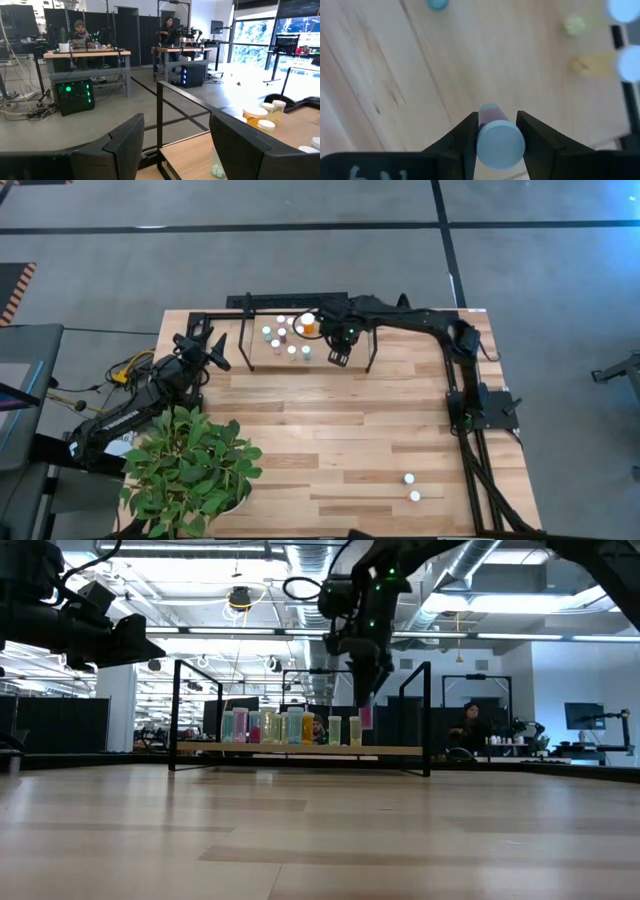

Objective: Pick and place medicine bottles onto shelf by color
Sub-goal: Put the blue pill bottle on the shelf

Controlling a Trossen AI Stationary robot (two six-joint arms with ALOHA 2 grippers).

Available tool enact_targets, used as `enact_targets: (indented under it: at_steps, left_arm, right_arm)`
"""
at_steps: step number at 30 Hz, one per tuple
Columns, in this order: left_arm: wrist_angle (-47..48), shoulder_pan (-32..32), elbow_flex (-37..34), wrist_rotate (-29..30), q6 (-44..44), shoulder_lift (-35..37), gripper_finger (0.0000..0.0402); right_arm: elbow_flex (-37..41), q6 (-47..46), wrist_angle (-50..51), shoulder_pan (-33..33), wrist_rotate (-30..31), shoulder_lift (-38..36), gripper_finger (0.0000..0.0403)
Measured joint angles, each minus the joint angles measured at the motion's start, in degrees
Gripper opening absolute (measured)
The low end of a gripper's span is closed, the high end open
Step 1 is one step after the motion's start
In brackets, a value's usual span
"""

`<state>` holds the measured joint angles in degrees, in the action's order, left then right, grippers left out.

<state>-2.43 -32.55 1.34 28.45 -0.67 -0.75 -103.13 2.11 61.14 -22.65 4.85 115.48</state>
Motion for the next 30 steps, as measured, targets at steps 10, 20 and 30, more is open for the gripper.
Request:
enact_targets:
  at_steps: [10,20,30]
  left_arm:
    - [0.0,0.0,0.0,0.0,0.0,0.0,0.0214]
    - [0.0,0.0,0.0,0.0,0.0,0.0,0.0214]
    - [0.0,0.0,0.0,0.0,0.0,0.0,0.0214]
  right_arm:
    - [-0.1,1.3,-3.3,-1.8,-0.6,2.0,0.015]
    - [-0.1,-7.6,-10.6,-3.9,-0.9,2.1,0.015]
    - [-0.1,-9.6,-13.4,-2.9,-0.6,2.1,0.015]
